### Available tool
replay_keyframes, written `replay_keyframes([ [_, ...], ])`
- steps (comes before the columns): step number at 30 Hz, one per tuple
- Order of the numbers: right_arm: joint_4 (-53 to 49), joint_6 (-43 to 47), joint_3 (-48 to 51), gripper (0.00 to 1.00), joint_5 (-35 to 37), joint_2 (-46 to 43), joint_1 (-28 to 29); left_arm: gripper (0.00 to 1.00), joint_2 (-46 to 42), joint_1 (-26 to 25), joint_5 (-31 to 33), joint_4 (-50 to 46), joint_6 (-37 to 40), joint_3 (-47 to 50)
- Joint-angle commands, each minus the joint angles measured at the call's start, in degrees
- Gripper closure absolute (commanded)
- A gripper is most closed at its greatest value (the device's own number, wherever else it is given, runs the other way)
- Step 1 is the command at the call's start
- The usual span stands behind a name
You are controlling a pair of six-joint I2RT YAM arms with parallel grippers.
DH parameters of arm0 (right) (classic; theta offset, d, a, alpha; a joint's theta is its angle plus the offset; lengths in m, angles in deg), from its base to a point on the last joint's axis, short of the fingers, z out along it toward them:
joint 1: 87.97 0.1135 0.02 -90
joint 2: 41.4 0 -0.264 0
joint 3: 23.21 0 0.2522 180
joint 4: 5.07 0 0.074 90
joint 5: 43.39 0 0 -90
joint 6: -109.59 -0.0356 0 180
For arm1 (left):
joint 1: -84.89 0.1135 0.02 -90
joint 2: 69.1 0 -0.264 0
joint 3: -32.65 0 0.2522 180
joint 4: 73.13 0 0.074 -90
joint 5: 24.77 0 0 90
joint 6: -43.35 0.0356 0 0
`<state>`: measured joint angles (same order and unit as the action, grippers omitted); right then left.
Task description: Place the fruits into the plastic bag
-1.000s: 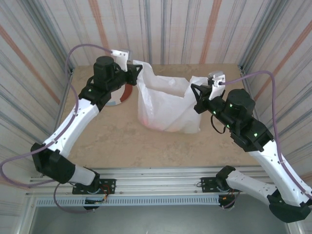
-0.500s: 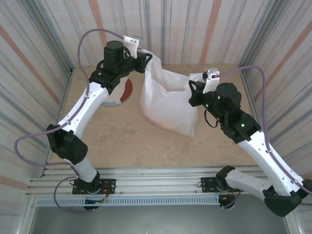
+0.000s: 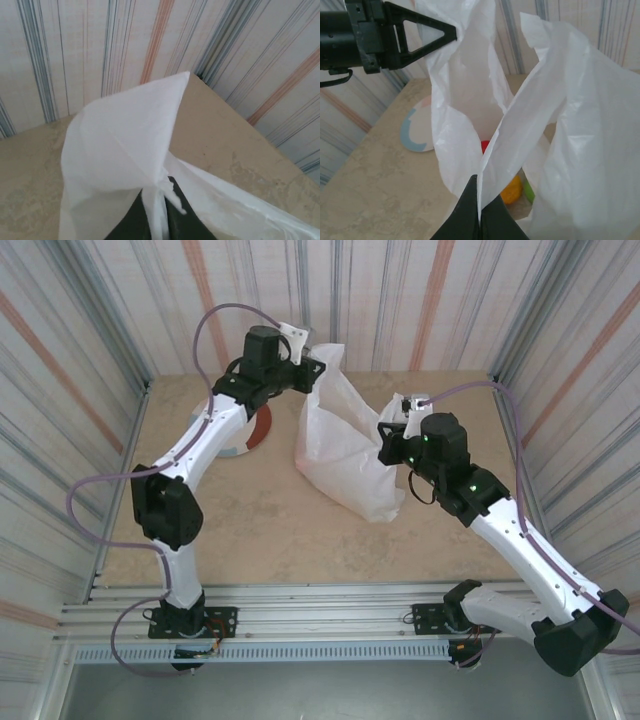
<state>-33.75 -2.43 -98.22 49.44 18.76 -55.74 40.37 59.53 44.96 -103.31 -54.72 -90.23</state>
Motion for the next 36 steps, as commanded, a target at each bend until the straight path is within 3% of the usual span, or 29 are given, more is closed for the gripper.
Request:
replay_keyframes([
  [1, 0.9, 0.5, -1.9, 0.92, -3.8, -0.1, -0.3, 0.74, -3.2, 0.9, 0.9, 0.7, 1.4, 0.4],
  [5, -1.4, 2.3, -3.9, 0.71, -7.3, -0.3, -0.3, 0.52, -8.0, 1.5, 1.2, 3.1, 1.2, 6.5],
  [10, -7.9, 4.8, -6.8, 0.32, -9.3, -2.6, -0.4, 0.22, -17.5, 2.2, 1.6, 8.7, -0.2, 17.8],
  [19, -15.6, 8.4, -7.0, 0.02, -6.4, -10.8, -0.8, 0.02, -37.2, 2.9, 3.1, 17.6, -7.8, 41.8],
  [25, -16.8, 10.2, -7.2, 0.01, -3.0, -14.4, -1.2, 0.01, -48.0, 2.8, 7.5, 18.9, -11.7, 54.6],
  [29, -17.3, 12.3, -6.0, 0.01, 5.6, -15.2, -2.8, 0.01, -54.4, 2.9, 17.9, 18.5, -12.0, 63.4],
  [32, -15.2, 13.1, -3.5, 0.01, 10.5, -13.9, -6.6, 0.01, -58.0, 2.9, 23.1, 18.1, -12.2, 68.4],
  [36, -9.3, 10.9, 1.7, 0.01, 9.5, -10.8, -14.4, 0.01, -59.9, 3.0, 27.9, 18.9, -11.3, 73.0],
])
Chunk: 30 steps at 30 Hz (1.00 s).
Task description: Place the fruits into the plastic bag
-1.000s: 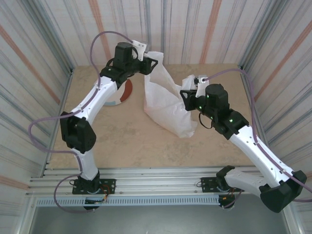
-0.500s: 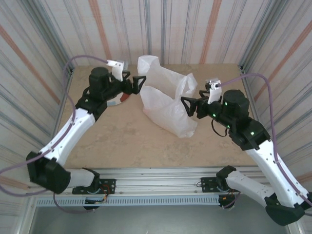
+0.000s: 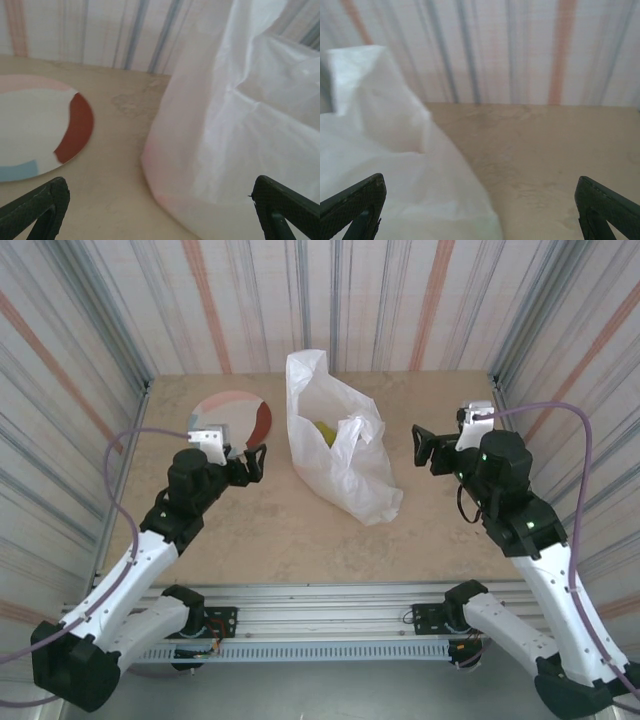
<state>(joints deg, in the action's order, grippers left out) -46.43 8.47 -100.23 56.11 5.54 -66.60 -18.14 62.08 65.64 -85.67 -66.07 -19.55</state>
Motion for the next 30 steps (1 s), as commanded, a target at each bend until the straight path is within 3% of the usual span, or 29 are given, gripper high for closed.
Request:
replay_keyframes([
  [1, 5.0, -0.9, 5.2, 0.01, 2.6, 3.2, -5.5, 0.01, -1.2, 0.4, 8.4, 1.5, 0.7, 3.1],
  [8, 17.6, -7.4, 19.6, 0.01, 3.3, 9.4, -18.4, 0.01, 2.4, 0.7, 19.2, 4.0, 7.5, 6.8],
  [15, 27.1, -5.5, 27.9, 0.01, 6.0, 18.2, -21.3, 0.01, 5.0, 3.5, 25.2, 10.0, 17.3, 10.5],
  [25, 43.3, -1.1, 34.8, 0.01, 5.9, 26.3, -21.3, 0.01, 19.4, 18.4, 10.4, 31.6, 19.4, 18.3],
  [28, 48.6, 0.5, 36.2, 0.01, 4.4, 29.0, -20.9, 0.01, 22.9, 20.6, 6.4, 32.6, 19.4, 16.2],
  [30, 50.1, 0.9, 35.8, 0.01, 4.4, 30.8, -20.7, 0.01, 25.6, 20.7, 5.4, 38.4, 20.8, 16.8],
])
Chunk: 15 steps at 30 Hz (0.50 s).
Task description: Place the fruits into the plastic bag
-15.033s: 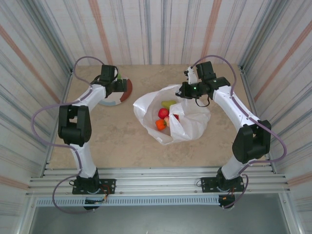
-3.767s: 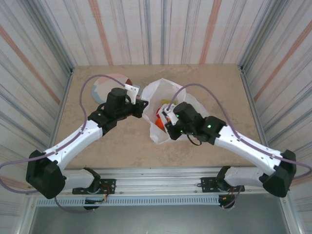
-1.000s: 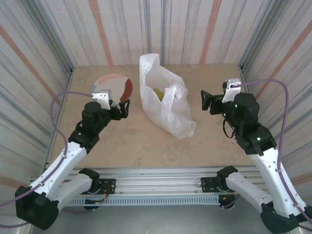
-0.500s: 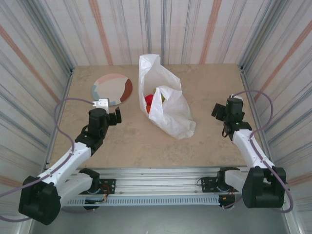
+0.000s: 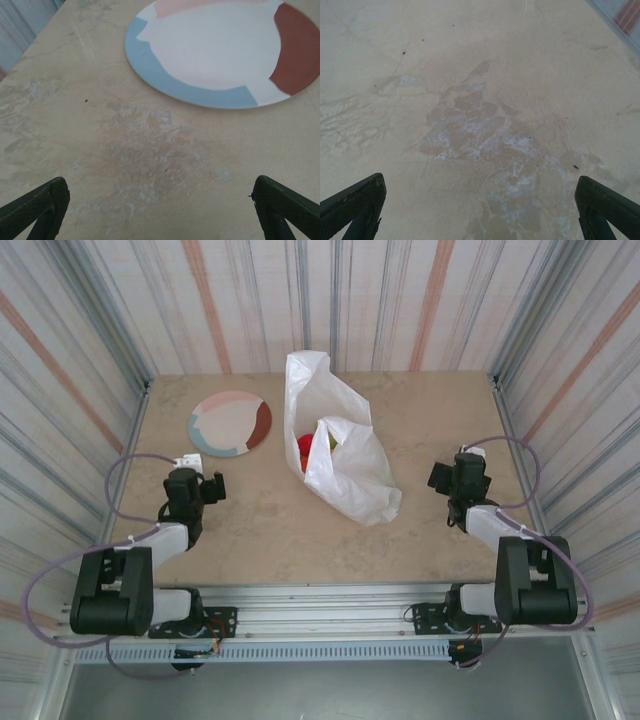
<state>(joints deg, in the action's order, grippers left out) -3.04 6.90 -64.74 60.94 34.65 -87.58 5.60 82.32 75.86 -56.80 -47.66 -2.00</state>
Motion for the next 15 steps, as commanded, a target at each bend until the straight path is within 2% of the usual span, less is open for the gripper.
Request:
replay_keyframes([
  [1, 6.8, 2.9, -0.3, 0.01, -0.6, 2.4, 0.5, 0.01, 3.7, 0.5, -5.0, 12.1, 3.0, -0.6],
  [3, 9.5, 3.8, -0.2, 0.01, -0.8, 3.3, 0.7, 0.01, 8.2, 1.0, -6.1, 14.8, 2.5, -1.0],
  [5, 14.6, 5.0, 1.1, 0.01, -2.4, 3.8, 0.7, 0.01, 13.6, 1.0, -7.5, 22.4, 4.4, -0.7],
  [7, 19.3, 6.5, 2.5, 0.01, -4.4, 4.4, 0.5, 0.01, 11.3, 1.1, -9.7, 14.3, 4.2, -2.5],
  [9, 22.1, 7.4, 2.8, 0.01, -5.2, 5.5, 0.2, 0.01, 12.7, 1.1, -10.6, 17.9, 5.0, -2.1],
  [11, 28.7, 7.4, 5.1, 0.01, -7.2, 8.5, -0.6, 0.01, 11.6, 1.1, -11.1, 14.7, 4.7, -2.6],
  [13, 35.7, 7.3, 6.6, 0.01, -7.9, 13.2, -1.1, 0.01, 12.1, 1.2, -10.9, 15.7, 4.8, -2.5],
  [14, 37.0, 7.3, 6.4, 0.01, -7.5, 13.4, -1.2, 0.01, 11.7, 1.1, -11.1, 14.8, 4.7, -2.7],
  [15, 31.0, 6.5, 5.2, 0.01, -8.5, 11.7, -1.7, 0.01, 12.0, 1.1, -11.0, 15.5, 4.9, -2.5],
])
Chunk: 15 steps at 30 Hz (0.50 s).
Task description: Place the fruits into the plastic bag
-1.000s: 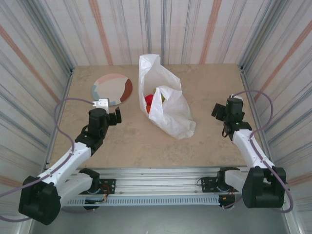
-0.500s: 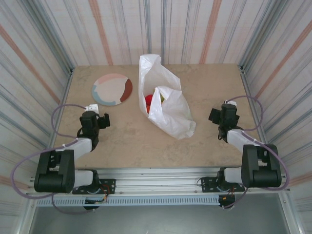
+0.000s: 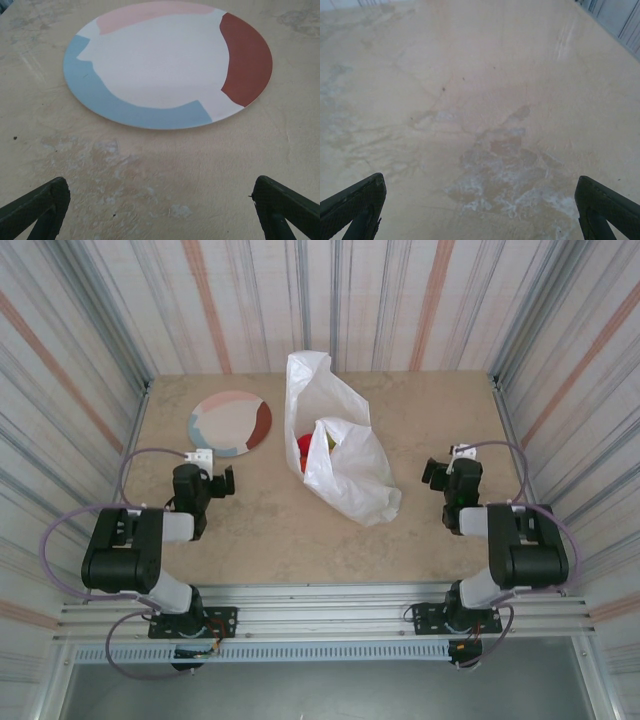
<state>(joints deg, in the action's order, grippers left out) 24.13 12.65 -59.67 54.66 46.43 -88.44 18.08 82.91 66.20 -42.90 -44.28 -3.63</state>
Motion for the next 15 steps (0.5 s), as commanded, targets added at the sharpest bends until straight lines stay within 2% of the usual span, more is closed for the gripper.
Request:
replay_keyframes([
  [1, 4.9, 0.7, 0.4, 0.01, -3.1, 0.6, -1.2, 0.01, -0.6, 0.5, -1.4, 1.3, 1.4, -1.0],
  [2, 7.2, 1.0, 0.8, 0.01, -3.4, 1.1, -1.2, 0.01, -0.6, 0.6, -1.4, 1.2, 1.4, -1.0],
  [3, 5.0, 0.8, 0.4, 0.01, -3.6, 0.3, -1.2, 0.01, -0.6, 0.5, -1.4, 1.4, 1.5, -1.0],
  [15, 5.3, 1.1, 0.4, 0.01, -3.3, 0.6, -1.0, 0.01, -0.8, 0.5, -1.4, 1.5, 1.5, -0.8],
])
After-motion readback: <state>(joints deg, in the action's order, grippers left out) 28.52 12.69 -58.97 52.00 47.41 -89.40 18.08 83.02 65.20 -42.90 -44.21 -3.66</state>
